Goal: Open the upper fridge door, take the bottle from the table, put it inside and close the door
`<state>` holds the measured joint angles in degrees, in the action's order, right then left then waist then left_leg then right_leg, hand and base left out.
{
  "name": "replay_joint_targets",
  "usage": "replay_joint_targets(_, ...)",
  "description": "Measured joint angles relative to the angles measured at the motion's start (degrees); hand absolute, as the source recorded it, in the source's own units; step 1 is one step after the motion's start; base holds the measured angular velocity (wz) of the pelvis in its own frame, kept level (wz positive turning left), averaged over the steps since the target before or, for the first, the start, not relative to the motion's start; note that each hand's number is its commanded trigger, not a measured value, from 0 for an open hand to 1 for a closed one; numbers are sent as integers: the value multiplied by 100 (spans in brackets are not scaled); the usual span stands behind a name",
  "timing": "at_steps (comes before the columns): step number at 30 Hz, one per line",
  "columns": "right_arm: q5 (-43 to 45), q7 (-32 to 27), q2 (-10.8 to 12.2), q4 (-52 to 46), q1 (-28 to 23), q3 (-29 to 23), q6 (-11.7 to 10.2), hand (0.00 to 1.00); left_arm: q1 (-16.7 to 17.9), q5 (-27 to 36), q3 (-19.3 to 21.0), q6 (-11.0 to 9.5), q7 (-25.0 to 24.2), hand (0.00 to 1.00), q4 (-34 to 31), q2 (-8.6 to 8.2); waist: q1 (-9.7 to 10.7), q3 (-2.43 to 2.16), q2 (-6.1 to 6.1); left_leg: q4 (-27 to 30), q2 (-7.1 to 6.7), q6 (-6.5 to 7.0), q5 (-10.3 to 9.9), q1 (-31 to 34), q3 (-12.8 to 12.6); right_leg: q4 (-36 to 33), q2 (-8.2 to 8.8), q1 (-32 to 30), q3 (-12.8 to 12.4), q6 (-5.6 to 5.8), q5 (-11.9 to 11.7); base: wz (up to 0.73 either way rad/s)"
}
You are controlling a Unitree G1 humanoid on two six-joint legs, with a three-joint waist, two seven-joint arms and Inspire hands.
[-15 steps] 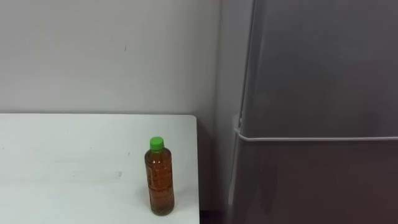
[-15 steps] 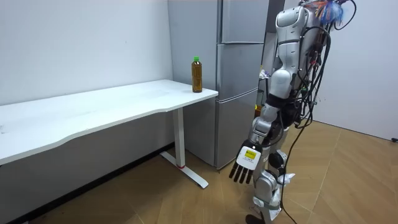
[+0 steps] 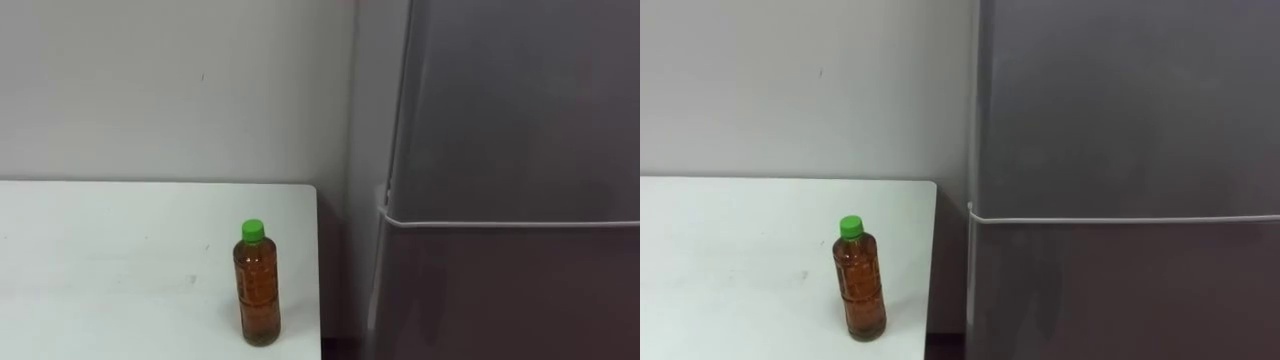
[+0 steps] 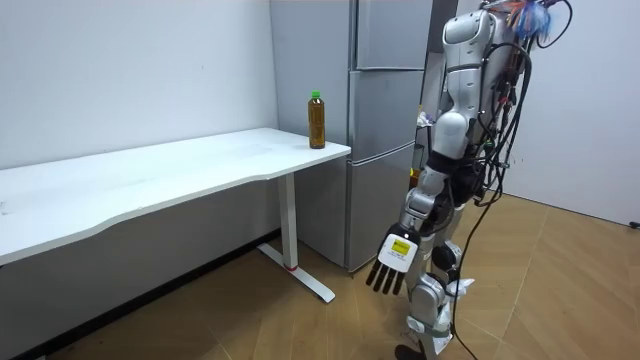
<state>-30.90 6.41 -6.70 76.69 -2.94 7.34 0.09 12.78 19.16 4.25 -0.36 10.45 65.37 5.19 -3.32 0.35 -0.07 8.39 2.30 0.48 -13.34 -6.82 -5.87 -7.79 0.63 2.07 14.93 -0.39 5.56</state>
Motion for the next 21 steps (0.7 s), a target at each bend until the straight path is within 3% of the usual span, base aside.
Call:
replay_joint_targets(10,7,78,-7,10,-1,-213,179,0,84,69,256,172,-9,0,1,-9,-12,-1,26,-10,1,4,-4,-1,1,7,-2,-3,-9,2,2,0)
replay_joint_targets(17,1,124,-43,-7,-29,-213,210,0,140,721,568,203,3,0,-13,-34,-147,-37,107,-6,2,6,-5,-23,12,-4,-3,7,-33,2,2,-1)
replay_joint_targets(21,29,126,-68,-29,-37,-244,251,0,120,1314,914,289,31,0,-191,-5,-153,-24,160,28,-4,15,-13,-74,126,3,24,127,63,16,17,11)
